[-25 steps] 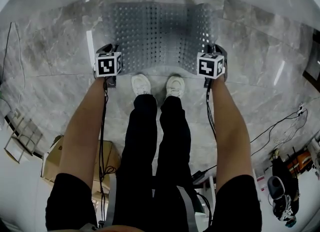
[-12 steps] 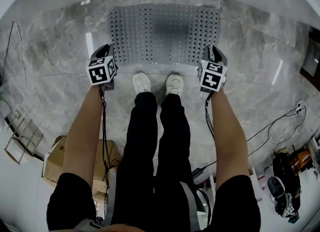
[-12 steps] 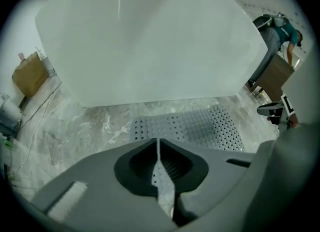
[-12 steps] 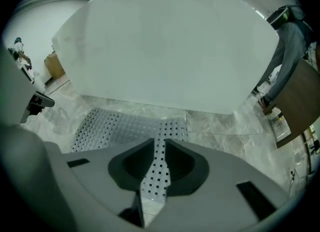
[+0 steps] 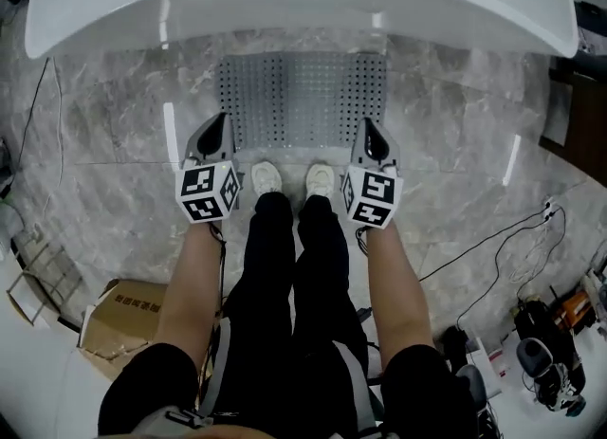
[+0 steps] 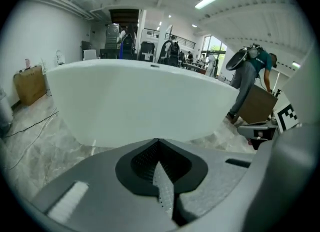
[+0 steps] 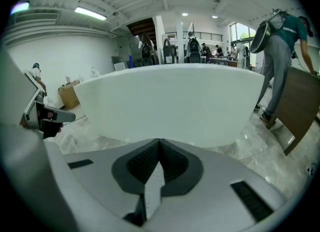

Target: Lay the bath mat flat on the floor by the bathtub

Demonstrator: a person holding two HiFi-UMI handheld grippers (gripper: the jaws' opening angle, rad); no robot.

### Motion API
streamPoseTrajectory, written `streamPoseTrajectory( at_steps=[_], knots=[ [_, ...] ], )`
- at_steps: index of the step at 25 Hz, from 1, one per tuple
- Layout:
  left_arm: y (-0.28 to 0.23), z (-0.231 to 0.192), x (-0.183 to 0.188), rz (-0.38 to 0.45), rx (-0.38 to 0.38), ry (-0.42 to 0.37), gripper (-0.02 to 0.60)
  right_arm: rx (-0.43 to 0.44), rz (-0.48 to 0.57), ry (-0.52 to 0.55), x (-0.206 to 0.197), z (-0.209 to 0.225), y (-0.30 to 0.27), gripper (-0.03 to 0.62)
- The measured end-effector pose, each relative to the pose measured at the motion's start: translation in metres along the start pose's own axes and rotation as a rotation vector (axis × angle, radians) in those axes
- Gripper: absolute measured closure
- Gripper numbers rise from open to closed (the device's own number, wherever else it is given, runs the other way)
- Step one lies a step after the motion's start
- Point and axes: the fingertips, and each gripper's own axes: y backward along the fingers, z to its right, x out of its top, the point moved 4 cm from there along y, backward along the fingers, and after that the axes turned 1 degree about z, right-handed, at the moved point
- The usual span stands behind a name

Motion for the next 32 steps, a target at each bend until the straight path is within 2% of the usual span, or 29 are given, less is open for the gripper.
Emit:
streamPoseTrajectory(
  at_steps=[8, 11, 16, 20, 23, 26, 32],
  knots=[
    [0.13, 0.037, 0.146, 0.192, -0.058, -0.042, 0.578, 0.067, 0.26, -0.022, 0.16, -0.046, 0.127, 0.589],
    [0.184, 0.053, 0.2, 0.274, -0.089, -0.057, 0.578, 0.074, 0.365, 0.002, 0.23, -0.057, 0.174, 0.589],
    [0.28, 0.07, 0.253, 0.344, -0.132, -0.077, 0.578, 0.075, 0.558, 0.052, 0.318, -0.088, 0.279, 0.589],
    [0.354, 0.072, 0.3, 0.456, -0.104, -0.097, 0.578, 0.069, 0.676, 0.041, 0.364, -0.105, 0.354, 0.589],
    [0.395, 0.075, 0.34, 0.551, -0.079, -0.165, 0.578, 0.062, 0.744, 0.048, 0.396, -0.109, 0.389, 0.589],
    [0.424, 0.078, 0.368, 0.626, -0.047, -0.205, 0.578, 0.052, 0.795, 0.057, 0.419, -0.105, 0.413, 0.589],
    [0.454, 0.082, 0.399, 0.713, -0.034, -0.206, 0.578, 0.06, 0.877, 0.093, 0.452, -0.107, 0.441, 0.589]
  ],
)
